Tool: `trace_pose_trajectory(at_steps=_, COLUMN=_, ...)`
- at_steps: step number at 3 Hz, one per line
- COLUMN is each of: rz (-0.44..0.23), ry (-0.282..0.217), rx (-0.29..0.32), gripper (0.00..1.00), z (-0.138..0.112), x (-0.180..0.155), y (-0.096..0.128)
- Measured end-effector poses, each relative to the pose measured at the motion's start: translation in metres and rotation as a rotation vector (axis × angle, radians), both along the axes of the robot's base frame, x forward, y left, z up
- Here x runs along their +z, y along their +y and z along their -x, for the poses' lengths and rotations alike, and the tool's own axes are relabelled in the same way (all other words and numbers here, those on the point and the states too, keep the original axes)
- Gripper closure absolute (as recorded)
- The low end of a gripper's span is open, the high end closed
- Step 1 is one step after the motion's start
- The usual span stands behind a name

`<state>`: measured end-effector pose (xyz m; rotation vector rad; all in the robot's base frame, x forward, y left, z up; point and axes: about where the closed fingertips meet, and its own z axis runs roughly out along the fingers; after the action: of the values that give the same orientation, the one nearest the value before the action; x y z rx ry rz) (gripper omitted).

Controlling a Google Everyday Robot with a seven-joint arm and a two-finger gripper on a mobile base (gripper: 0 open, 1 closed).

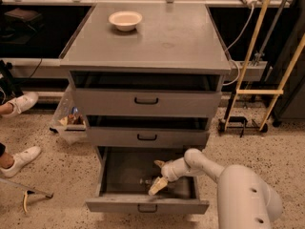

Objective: Pick water bottle from bottom drawer and place on counter

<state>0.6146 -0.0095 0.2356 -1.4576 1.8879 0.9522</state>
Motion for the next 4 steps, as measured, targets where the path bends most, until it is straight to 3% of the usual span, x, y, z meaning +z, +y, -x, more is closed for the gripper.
trace_pose_trajectory(at_steps=1, rz=0.004, ry=-0.019, rx=-0.055, gripper=0.0, z=-0.021, x=-0.011, y=-0.016)
trace_pose_trajectory(at_steps=2, rz=0.003, ry=-0.067, rx=-0.148, gripper=0.0, z=-0.05, x=-0.015, y=-0.033)
trace_pose_trajectory(at_steps=3, rz=0.007, ry=-0.055, rx=-0.144, gripper=0.0, z=-0.051, x=-0.027, y=-0.025)
trace_pose_trajectory(at_steps=4, rz=-0.046, ry=0.049, rx=-0.144, gripper=0.0, z=-0.035, x=-0.09, y=-0.004)
